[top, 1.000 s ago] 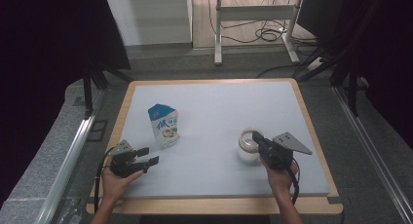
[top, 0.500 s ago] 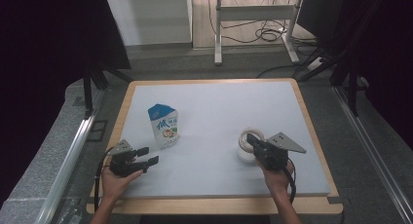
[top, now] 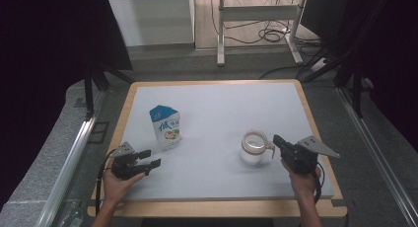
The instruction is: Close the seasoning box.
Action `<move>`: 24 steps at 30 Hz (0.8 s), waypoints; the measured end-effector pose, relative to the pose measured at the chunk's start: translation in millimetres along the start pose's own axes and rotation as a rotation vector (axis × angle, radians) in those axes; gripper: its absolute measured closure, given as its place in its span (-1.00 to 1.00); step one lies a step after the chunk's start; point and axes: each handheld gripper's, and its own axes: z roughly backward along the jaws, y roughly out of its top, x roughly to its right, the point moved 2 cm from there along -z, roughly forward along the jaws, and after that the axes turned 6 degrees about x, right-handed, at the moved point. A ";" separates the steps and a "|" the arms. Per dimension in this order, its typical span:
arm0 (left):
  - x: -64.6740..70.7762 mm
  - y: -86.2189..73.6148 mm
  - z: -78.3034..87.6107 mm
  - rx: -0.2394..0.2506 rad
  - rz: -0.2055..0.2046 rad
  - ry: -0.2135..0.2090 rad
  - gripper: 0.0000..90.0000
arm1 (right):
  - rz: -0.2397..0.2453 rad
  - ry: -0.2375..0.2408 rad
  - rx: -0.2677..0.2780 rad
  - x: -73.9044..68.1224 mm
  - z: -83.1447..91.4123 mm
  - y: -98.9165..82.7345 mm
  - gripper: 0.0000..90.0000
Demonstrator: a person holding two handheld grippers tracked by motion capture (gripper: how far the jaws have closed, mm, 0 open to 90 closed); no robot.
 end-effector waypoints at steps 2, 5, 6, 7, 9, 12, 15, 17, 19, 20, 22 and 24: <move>-0.1 -0.4 -0.7 -0.003 0.001 0.000 -0.21 | -0.010 -0.020 0.000 11.6 5.6 -3.1 1.00; 0.1 -0.9 -1.7 0.000 0.003 0.002 -0.21 | -0.028 -0.051 -0.008 28.2 10.8 -9.7 1.00; 0.3 -1.0 -1.9 0.000 0.004 0.001 -0.21 | -0.030 -0.056 -0.014 31.4 11.3 -11.6 0.99; 0.6 -1.1 -2.2 -0.001 0.002 0.000 -0.21 | -0.031 -0.063 -0.022 35.6 11.6 -14.5 0.97; 0.9 -1.3 -2.7 -0.002 0.000 0.001 -0.21 | -0.041 -0.073 -0.053 44.5 10.4 -22.5 0.86; 1.7 -1.6 -3.7 0.000 -0.004 0.007 -0.21 | -0.025 -0.094 -0.097 51.4 6.8 -34.0 0.65; 2.1 -1.7 -3.6 0.005 -0.003 0.007 -0.21 | -0.008 -0.120 -0.135 56.6 3.7 -43.9 0.37; 2.0 -1.8 -3.6 0.007 -0.002 0.009 -0.21 | -0.015 -0.112 -0.149 59.3 3.4 -47.5 0.23; 2.1 -2.0 -4.2 0.008 -0.001 0.009 -0.21 | -0.009 -0.112 -0.171 61.0 2.9 -50.9 0.14; 2.3 -2.1 -4.6 0.007 0.000 0.008 -0.21 | -0.009 -0.109 -0.179 61.5 2.9 -51.9 0.12; 2.5 -2.2 -5.3 0.003 -0.002 0.008 -0.21 | -0.008 -0.110 -0.192 62.3 1.9 -54.3 0.07; 2.9 -2.0 -5.5 0.003 -0.004 0.007 -0.21 | -0.001 -0.116 -0.207 62.5 0.8 -56.4 0.04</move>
